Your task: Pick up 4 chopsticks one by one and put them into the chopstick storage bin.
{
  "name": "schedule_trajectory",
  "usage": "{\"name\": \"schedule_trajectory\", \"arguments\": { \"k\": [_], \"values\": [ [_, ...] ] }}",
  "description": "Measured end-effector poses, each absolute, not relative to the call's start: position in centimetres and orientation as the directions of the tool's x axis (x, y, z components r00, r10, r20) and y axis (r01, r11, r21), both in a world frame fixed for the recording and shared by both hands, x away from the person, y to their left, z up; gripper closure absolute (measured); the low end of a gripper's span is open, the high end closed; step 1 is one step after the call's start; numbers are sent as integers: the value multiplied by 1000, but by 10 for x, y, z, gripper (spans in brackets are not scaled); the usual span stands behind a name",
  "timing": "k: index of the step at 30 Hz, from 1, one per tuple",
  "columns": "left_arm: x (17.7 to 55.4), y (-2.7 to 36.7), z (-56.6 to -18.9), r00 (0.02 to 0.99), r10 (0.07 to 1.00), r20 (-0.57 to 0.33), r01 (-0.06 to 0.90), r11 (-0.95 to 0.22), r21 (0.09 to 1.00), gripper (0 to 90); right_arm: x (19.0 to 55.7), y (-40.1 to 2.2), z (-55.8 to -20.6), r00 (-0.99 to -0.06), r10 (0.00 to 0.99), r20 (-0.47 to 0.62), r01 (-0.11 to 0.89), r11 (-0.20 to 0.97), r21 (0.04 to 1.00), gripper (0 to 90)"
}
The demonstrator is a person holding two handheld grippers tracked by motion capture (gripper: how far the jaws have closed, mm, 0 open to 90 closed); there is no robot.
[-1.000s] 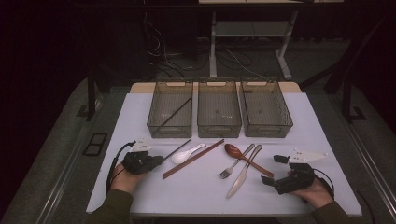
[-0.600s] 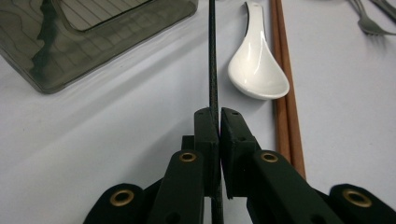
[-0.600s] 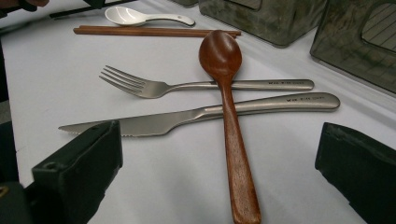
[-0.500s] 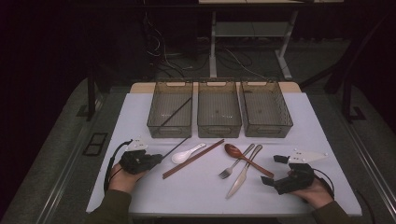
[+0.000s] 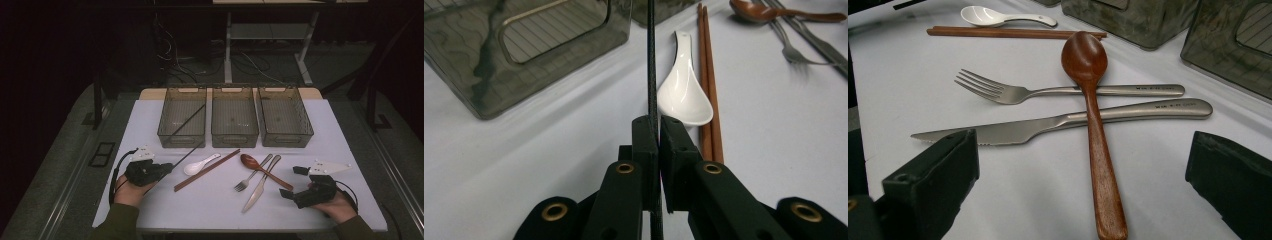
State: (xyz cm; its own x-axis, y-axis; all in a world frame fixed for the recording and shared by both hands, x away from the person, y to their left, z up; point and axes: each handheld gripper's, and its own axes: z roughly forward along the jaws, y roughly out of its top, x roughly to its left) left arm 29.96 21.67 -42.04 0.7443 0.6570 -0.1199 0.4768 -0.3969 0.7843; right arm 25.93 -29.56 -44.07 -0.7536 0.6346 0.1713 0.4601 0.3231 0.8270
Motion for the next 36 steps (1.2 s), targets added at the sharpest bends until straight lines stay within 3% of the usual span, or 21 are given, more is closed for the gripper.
{"name": "schedule_trajectory", "arguments": {
  "k": [36],
  "values": [
    [327,219,-387,727,675,-124,432,-310,847,849,260,-297,-441,-748,641,169,463,323,825,6]
  ]
}}
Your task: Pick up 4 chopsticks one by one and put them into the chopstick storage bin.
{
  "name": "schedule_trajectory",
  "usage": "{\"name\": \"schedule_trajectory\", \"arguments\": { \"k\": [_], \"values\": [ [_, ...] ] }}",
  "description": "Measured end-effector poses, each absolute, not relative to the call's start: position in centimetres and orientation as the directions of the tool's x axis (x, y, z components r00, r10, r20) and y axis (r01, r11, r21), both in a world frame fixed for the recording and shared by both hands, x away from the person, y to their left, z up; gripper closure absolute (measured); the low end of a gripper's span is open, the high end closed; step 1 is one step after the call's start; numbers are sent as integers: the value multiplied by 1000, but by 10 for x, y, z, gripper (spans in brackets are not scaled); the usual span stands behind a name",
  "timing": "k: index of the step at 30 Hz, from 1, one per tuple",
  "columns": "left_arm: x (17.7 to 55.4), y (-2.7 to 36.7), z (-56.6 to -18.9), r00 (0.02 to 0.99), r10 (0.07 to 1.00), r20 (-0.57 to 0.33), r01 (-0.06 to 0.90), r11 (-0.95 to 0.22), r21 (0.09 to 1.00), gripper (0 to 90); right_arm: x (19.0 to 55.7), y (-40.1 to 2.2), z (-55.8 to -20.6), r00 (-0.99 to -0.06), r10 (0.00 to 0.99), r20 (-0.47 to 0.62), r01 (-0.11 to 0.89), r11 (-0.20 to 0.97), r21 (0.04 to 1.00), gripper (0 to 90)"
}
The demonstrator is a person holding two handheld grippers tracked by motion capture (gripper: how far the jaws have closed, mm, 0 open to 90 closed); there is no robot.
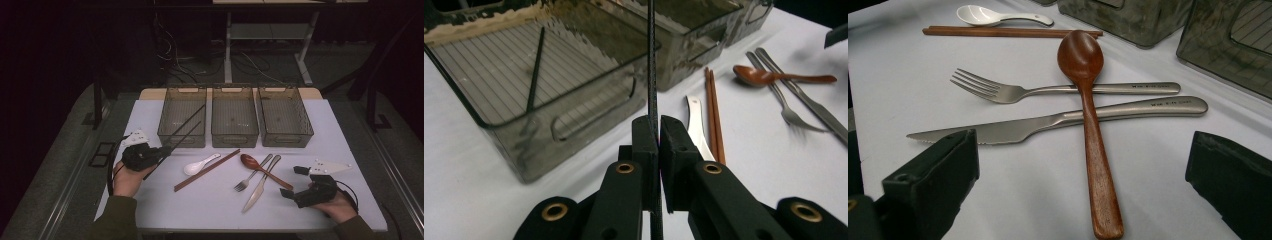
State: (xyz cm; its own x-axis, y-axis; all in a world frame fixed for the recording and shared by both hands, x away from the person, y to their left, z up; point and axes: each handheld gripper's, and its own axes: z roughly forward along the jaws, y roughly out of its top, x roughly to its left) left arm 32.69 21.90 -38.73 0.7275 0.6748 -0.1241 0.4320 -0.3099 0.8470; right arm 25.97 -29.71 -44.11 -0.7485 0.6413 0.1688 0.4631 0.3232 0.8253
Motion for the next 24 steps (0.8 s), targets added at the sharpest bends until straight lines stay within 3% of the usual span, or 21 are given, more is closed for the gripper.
{"name": "schedule_trajectory", "arguments": {
  "k": [24],
  "values": [
    [388,201,-349,718,683,-130,437,-298,849,849,259,-298,-441,-749,640,171,463,321,826,5]
  ]
}}
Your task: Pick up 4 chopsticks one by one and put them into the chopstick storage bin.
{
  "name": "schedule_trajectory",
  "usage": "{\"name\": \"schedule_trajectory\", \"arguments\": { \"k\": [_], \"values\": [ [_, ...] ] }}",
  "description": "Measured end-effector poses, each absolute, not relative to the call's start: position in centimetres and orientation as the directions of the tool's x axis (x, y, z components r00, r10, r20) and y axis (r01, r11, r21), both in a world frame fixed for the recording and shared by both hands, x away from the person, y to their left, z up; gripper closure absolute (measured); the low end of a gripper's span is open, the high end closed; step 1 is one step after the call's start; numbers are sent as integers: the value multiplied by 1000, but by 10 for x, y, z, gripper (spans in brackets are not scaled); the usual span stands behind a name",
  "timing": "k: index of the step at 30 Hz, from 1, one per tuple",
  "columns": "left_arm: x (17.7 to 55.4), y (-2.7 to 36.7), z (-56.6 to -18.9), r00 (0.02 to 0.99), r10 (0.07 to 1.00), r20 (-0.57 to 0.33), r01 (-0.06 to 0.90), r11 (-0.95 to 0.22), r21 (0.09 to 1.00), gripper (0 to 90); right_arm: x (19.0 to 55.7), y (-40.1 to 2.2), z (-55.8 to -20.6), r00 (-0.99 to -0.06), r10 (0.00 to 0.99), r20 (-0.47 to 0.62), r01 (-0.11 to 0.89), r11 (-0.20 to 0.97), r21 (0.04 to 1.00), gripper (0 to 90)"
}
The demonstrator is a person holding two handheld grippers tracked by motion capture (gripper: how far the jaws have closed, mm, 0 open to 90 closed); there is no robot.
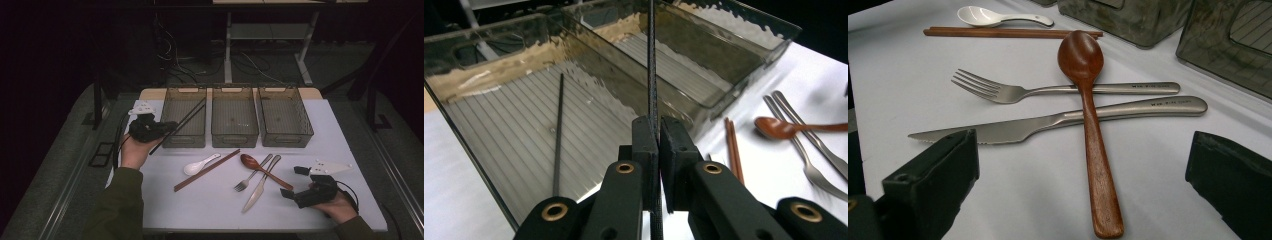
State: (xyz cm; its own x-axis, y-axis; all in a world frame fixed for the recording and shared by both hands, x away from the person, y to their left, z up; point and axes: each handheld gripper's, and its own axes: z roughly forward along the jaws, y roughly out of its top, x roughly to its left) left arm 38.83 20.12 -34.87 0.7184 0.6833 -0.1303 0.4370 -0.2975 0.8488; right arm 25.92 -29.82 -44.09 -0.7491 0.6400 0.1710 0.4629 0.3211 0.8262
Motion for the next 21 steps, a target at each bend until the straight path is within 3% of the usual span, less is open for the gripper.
{"name": "schedule_trajectory", "arguments": {
  "k": [21],
  "values": [
    [449,182,-330,670,736,-98,453,-300,840,849,259,-299,-441,-747,641,177,466,315,827,6]
  ]
}}
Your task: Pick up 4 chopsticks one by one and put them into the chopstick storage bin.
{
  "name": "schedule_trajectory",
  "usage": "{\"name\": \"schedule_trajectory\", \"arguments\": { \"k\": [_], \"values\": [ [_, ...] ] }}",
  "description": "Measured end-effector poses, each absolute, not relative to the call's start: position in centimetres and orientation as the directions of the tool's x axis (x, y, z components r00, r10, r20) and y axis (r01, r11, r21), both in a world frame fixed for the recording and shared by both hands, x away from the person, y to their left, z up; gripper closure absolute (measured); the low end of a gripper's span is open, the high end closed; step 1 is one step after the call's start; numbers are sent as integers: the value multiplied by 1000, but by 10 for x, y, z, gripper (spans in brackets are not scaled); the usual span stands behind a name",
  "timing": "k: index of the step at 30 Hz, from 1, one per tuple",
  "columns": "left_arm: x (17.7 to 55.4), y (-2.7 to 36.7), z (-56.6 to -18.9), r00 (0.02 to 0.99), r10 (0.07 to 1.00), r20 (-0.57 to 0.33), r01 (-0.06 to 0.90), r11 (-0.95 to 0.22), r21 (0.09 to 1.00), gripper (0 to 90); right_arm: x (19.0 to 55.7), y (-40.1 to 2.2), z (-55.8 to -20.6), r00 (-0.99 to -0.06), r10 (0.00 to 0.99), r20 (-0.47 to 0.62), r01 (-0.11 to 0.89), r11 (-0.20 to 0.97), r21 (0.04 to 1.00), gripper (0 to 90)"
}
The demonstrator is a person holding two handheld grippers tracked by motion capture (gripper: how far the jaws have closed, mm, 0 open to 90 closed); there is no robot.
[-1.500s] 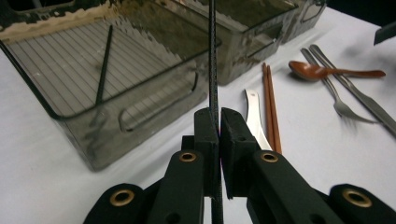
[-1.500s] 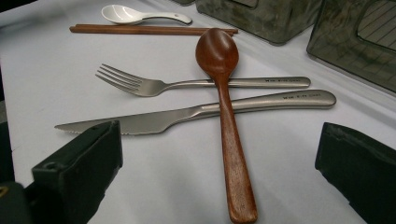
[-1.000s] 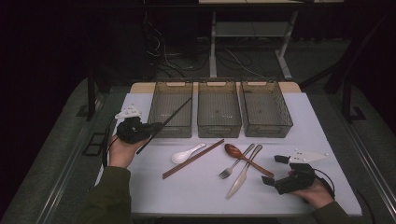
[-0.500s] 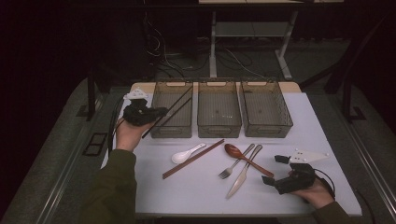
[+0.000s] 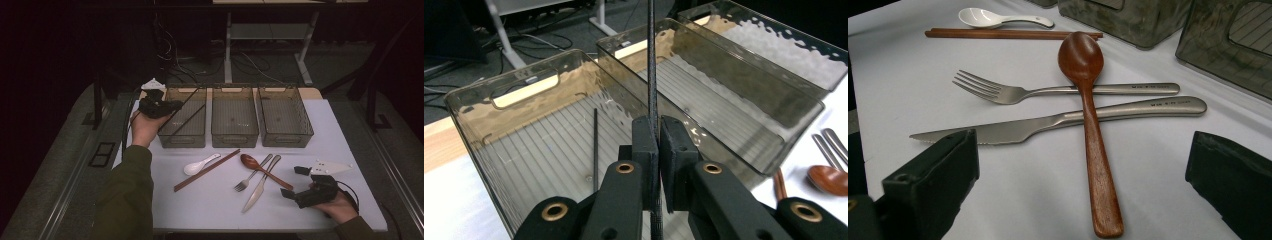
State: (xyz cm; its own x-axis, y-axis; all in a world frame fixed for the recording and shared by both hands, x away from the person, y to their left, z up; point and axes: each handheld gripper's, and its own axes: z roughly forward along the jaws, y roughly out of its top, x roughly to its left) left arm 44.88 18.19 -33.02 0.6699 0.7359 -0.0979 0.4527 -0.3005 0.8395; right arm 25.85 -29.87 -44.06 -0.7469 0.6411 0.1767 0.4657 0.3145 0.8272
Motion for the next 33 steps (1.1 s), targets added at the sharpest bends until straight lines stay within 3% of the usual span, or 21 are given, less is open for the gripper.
{"name": "schedule_trajectory", "arguments": {
  "k": [33],
  "values": [
    [482,173,-379,582,809,-86,579,-338,742,849,258,-299,-441,-752,637,173,460,318,829,5]
  ]
}}
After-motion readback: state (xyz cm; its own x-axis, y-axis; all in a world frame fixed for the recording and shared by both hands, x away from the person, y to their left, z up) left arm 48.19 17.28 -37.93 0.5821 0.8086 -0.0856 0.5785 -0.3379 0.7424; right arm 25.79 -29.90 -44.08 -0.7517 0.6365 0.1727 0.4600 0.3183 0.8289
